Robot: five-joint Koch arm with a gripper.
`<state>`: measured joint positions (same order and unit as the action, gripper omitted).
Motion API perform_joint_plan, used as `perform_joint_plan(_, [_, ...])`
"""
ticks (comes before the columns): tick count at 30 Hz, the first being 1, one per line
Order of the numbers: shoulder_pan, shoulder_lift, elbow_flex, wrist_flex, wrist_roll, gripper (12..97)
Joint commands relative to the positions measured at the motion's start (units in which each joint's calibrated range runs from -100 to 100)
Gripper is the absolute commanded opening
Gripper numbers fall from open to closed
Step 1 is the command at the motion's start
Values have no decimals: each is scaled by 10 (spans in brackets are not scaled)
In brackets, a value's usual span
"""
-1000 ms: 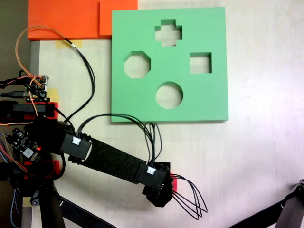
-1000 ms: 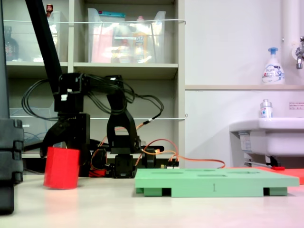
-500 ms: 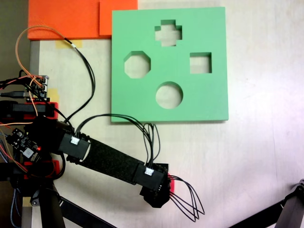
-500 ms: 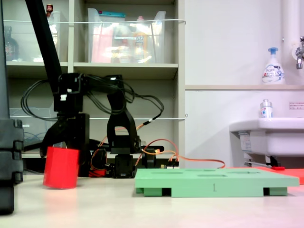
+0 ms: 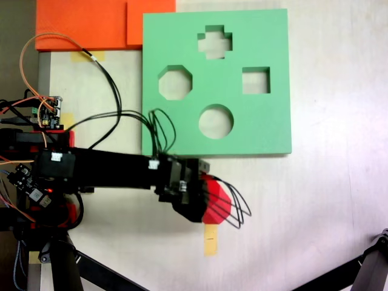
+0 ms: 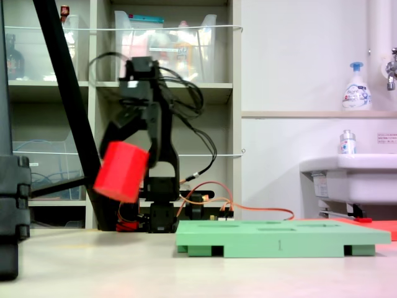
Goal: Put the octagonal pillar block into the corresponding hole
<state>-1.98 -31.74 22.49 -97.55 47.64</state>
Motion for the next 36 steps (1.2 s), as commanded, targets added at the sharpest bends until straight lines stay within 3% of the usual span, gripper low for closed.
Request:
perform_joint_plan(1, [46,-42,9,-24,43,289])
perform_joint_plan(7, [167,-47,13,-24,142,287])
perform_joint_plan(14, [258,-21,16,-24,214,289])
perform_joint_plan(36, [307,130,57,-2,263,287])
